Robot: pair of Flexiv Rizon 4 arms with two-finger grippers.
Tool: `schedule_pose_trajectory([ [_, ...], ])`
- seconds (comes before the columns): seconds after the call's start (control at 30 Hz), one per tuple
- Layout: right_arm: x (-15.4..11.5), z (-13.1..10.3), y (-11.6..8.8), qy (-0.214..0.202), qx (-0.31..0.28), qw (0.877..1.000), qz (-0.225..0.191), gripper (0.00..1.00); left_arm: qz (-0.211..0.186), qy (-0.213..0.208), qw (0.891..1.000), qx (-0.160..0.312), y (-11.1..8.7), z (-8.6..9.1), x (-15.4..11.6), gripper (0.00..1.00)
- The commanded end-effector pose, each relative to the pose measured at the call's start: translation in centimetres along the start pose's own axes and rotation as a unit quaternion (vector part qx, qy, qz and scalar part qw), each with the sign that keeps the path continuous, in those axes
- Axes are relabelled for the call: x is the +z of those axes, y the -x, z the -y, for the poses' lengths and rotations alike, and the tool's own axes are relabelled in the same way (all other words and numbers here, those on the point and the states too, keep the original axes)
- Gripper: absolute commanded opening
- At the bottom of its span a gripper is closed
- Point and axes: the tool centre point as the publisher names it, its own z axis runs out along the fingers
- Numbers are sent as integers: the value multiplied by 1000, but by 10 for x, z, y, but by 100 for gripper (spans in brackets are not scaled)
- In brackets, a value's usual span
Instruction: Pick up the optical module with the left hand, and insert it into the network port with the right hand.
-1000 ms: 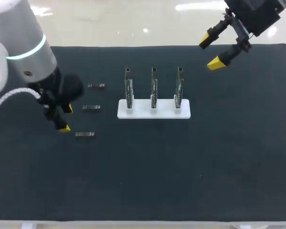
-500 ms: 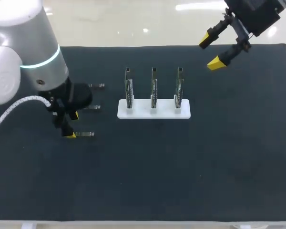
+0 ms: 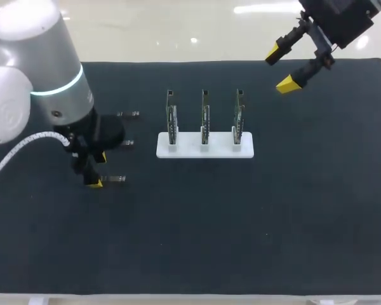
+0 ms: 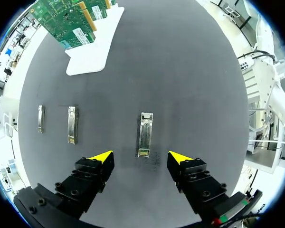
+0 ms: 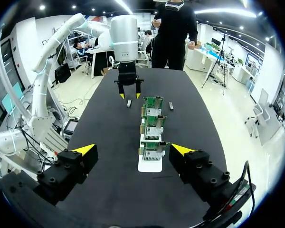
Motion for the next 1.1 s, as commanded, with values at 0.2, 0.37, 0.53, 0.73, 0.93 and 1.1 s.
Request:
schedule_pose_trajectory([
  [0.2,0,1,0,1,0,1000,1,100,4,5,1000,0,1,-2,5,100],
  [0.37,0,1,0,1,0,1000,1,100,3,5,1000,0,3,-3,10,100],
  [0.53,0,1,0,1,0,1000,1,100,1,4,1000,0,4,-3,12,100],
  [0.73,0,1,0,1,0,1000,1,100,-1,4,1000,1,2,-1,14,92],
  [0.93,0,1,0,1,0,1000,1,100,-1,4,1000,3,1,1,15,70],
  [1.1,0,1,0,1,0,1000,1,100,-3,5,1000,3,1,1,16,0],
])
